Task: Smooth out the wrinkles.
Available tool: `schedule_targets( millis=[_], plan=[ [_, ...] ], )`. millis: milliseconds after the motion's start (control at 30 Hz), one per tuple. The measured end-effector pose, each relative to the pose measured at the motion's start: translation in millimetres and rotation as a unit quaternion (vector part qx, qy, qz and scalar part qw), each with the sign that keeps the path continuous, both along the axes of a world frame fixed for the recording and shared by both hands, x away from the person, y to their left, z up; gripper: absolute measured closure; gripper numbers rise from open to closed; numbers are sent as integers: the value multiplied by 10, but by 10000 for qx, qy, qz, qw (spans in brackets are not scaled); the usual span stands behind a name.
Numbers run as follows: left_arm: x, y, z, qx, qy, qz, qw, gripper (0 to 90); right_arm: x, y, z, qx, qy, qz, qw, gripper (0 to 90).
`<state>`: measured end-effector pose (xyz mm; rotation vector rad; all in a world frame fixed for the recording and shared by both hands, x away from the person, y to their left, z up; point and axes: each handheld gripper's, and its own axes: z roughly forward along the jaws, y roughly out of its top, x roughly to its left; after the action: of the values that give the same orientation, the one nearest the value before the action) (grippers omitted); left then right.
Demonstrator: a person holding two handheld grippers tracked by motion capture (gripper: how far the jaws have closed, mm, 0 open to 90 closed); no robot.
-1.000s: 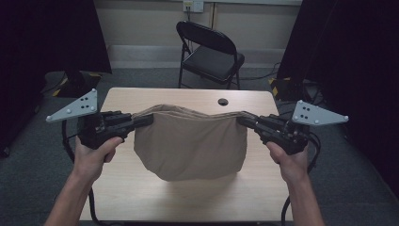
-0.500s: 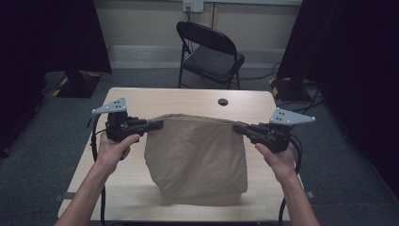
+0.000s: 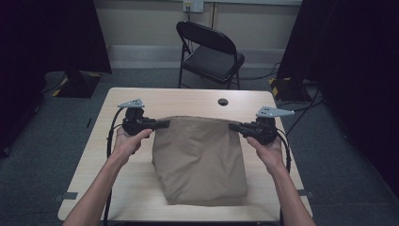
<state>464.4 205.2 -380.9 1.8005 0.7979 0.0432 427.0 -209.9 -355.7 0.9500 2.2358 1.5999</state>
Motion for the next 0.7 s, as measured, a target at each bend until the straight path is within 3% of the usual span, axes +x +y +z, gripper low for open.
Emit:
schedule_targets(
  millis=[200, 367, 500, 700],
  plan=[
    [164, -58, -131, 114, 217, 115, 9996, 853, 219, -6, -163, -143, 280, -158, 9994, 849],
    [229, -93, -258, 128, 408, 84, 9990, 851, 308, 34, -259, -327, 381, -257, 9984, 836],
    [233, -90, -340, 176, 451, 106, 9988, 848, 336, 72, -340, -571, 449, -269, 9970, 814],
    [242, -29, -366, 75, 378, 402, 9984, 709, 362, 45, -461, -649, 454, -603, 9950, 690]
  ],
)
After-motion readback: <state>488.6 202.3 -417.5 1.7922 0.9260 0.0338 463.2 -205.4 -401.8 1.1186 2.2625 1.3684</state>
